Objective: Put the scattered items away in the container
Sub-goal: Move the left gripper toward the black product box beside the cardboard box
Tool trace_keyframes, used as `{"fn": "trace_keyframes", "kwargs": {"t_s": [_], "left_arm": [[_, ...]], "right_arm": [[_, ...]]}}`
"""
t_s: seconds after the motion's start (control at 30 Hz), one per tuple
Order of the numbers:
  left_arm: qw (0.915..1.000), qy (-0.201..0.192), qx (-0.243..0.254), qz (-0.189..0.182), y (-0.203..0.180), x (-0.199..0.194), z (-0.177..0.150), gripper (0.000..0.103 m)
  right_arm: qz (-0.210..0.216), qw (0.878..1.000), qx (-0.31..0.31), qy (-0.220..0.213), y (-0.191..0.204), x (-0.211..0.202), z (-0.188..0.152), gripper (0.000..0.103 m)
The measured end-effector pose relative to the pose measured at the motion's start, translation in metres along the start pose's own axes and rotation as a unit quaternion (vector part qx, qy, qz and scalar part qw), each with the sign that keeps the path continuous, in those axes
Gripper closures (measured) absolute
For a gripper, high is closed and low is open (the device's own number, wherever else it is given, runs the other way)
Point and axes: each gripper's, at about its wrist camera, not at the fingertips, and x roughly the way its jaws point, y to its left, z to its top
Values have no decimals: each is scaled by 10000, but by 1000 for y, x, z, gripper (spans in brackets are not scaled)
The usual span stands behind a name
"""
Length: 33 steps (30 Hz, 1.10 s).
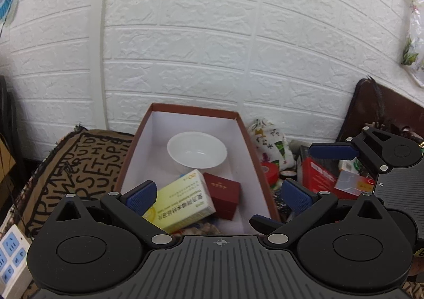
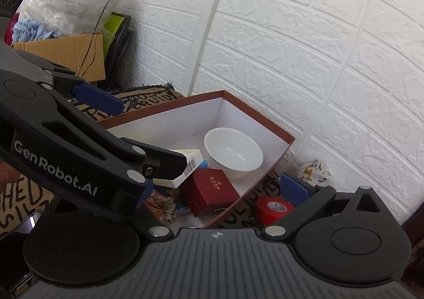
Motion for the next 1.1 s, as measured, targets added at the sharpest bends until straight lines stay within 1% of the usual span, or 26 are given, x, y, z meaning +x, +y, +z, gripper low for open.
{"fn": "trace_keyframes", "kwargs": {"t_s": [0.1, 0.17, 0.23, 0.3, 0.43, 0.5, 0.6, 0.7, 0.77, 0.87, 0.93, 1.03, 1.1], "left_arm": [[10000, -49, 61, -49, -18, -14, -11, 0], [9997, -145, 180, -104, -32, -23, -24, 0], [9993, -165, 273, -189, -47, -30, -39, 0], [9988, -127, 339, -321, -63, -34, -56, 0], [9976, 63, 367, -583, -93, -31, -90, 0], [9967, 224, 275, -727, -105, -27, -108, 0], [9939, 469, 90, -990, -119, -21, -132, 0], [9926, 575, 163, -1060, -133, -17, -150, 0], [9920, 620, 332, -1047, -143, -12, -156, 0], [9906, 681, 503, -1071, -153, -8, -156, 0], [9902, 640, 498, -1136, -157, -6, -153, 0], [9902, 581, 456, -1187, -163, -1, -151, 0], [9902, 581, 416, -1196, -169, 4, -150, 0]], "right_arm": [[-39, 9998, 162, -60, -3, -17, -11, 1], [-149, 9994, 318, -62, -5, -31, -22, 1], [-280, 9984, 484, -97, -5, -45, -39, 1], [-305, 9972, 661, -159, -4, -60, -61, 1], [-381, 9929, 1113, -156, -1, -86, -107, 1], [-513, 9894, 1357, -54, 1, -96, -129, 1], [-650, 9824, 1749, -45, 0, -111, -162, 1], [-903, 9772, 1923, -28, 1, -124, -190, 1], [-1061, 9743, 1988, 48, 1, -127, -206, 1], [-1162, 9690, 2172, 177, -4, -125, -224, 1], [-1245, 9645, 2316, 236, -8, -123, -231, 1], [-1362, 9592, 2473, 157, -14, -126, -239, 3], [-1529, 9568, 2472, 103, -17, -129, -242, 4]]}}
